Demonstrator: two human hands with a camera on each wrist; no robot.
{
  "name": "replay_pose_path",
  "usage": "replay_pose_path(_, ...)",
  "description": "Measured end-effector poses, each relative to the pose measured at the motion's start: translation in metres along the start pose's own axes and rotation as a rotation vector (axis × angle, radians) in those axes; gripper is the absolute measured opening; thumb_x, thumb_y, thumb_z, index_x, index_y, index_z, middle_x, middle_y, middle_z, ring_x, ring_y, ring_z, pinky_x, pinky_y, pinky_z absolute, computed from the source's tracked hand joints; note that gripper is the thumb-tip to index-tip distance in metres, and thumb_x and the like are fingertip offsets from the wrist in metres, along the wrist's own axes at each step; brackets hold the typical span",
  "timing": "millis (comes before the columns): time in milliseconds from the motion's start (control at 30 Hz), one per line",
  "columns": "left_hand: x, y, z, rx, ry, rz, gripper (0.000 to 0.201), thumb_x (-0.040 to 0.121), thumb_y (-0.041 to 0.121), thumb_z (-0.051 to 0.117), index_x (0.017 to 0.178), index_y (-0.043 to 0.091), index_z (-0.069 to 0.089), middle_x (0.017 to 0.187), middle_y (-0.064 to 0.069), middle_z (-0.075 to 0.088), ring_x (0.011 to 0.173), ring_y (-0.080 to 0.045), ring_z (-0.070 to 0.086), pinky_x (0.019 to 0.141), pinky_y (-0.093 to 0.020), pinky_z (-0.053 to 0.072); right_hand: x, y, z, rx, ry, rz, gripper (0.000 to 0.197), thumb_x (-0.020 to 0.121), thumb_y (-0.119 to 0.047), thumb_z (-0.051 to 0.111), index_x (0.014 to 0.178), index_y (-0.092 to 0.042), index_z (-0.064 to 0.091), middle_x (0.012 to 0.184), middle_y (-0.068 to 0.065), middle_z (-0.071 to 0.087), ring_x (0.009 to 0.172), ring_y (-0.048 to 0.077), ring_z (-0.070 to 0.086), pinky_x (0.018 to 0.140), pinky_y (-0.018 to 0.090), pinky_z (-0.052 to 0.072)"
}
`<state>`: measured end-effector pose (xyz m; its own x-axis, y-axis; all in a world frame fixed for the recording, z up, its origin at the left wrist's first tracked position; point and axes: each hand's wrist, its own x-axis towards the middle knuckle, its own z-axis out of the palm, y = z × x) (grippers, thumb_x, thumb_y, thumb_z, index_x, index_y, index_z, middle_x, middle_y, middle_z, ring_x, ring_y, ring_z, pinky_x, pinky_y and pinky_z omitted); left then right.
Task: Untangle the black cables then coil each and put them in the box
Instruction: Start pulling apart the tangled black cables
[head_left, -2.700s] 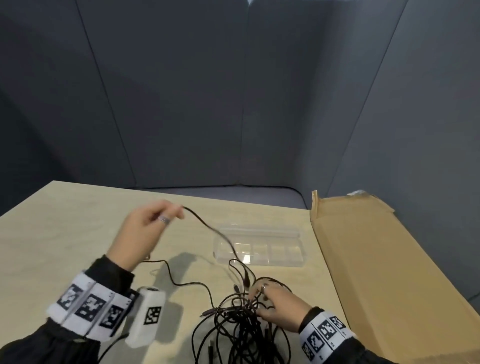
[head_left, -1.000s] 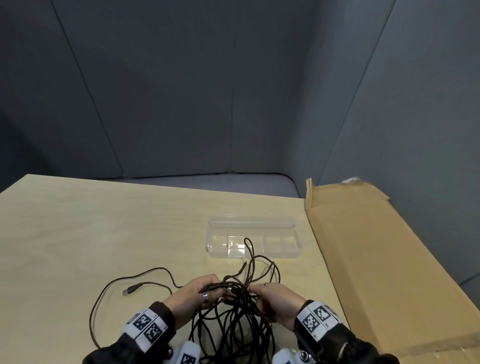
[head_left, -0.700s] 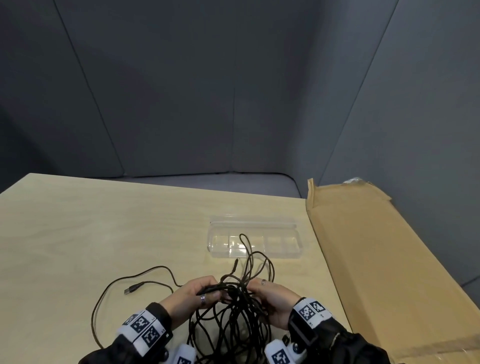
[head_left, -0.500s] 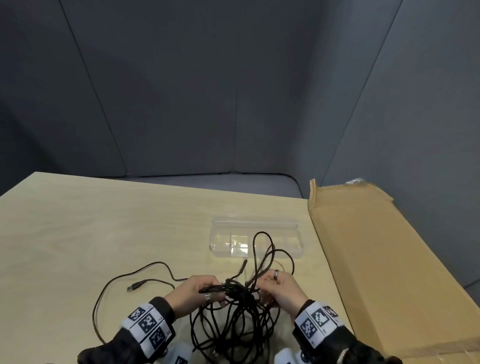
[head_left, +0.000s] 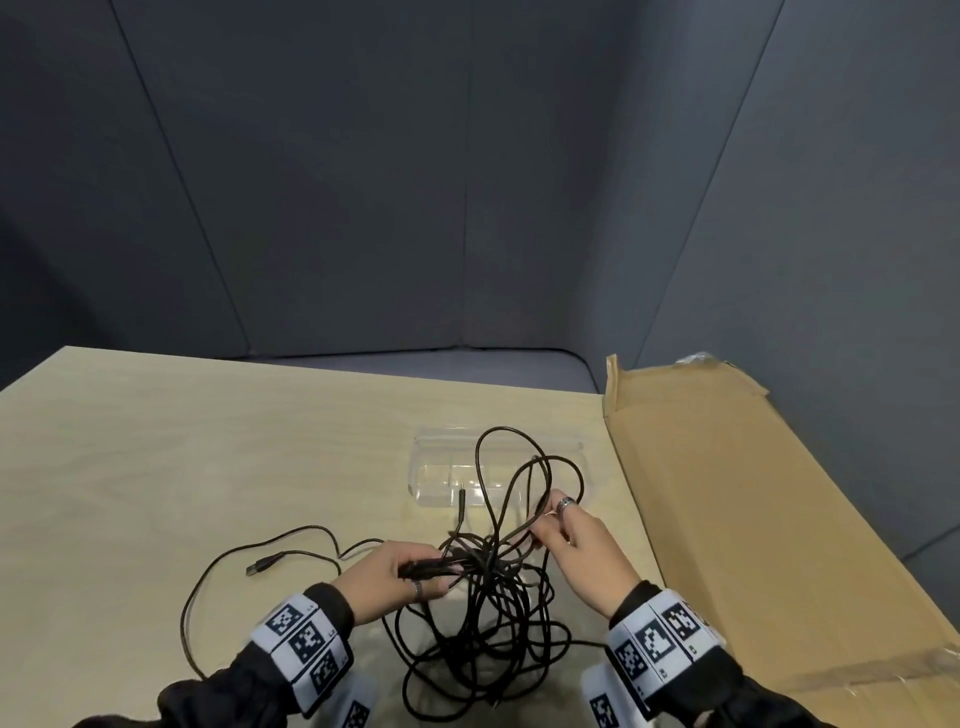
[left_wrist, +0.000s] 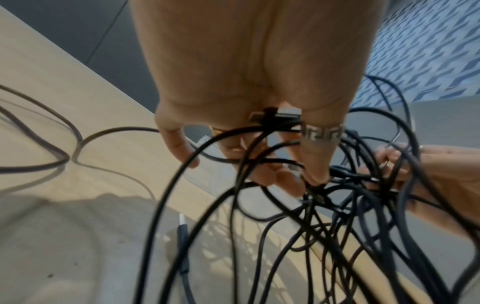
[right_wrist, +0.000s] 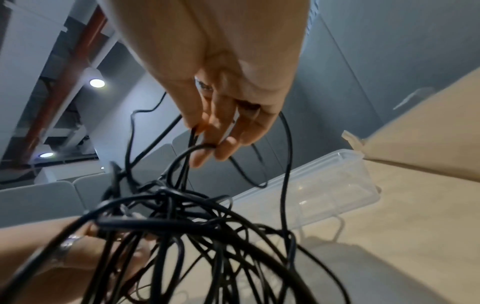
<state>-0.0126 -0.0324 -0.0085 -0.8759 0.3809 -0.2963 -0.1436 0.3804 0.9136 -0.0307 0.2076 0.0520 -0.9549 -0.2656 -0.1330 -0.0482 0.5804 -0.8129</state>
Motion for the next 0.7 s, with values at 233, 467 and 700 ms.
replay_pose_path(233,-0.006,0.042,0.009,0.204,0.298,0.06,0.087,0.034,0.087,0.063,0.108,0.044,0.045,0.115,0.015,0.054,0.111,-0.001,0.05,0.098,-0.031,0.04,-0.002,0.003,0.008,0.05,-0.098,-0.004,0.011,0.095,-0.023,0.044,0.087,-0.017,0.05,0.079,0.02,0.068,0.071,0.033,0.06,0.078,0.044,0.048)
replay_pose_path(467,0.013,0.04,0.021,0.489,0.134,-0.033,0.049,0.046,0.066,0.059,0.092,0.052,0.051,0.105,0.023,0.059,0.101,-0.005,0.057,0.097,-0.037,0.044,-0.01,-0.037,-0.025,0.206,-0.053,-0.063,0.019,0.097,-0.013,0.045,0.079,-0.017,0.05,0.061,-0.001,0.063,0.064,0.015,0.062,0.076,0.038,0.049)
replay_pose_path(700,0.009,0.025,-0.02,0.482,0.216,-0.155,0.045,0.043,0.067,0.06,0.081,0.045,0.062,0.101,0.014,0.065,0.094,-0.01,0.062,0.09,-0.033,0.05,-0.015,-0.041,-0.092,0.019,0.294,-0.071,0.021,0.092,-0.021,0.056,0.074,-0.019,0.066,0.056,-0.008,0.056,0.054,0.009,0.048,0.056,0.027,0.042)
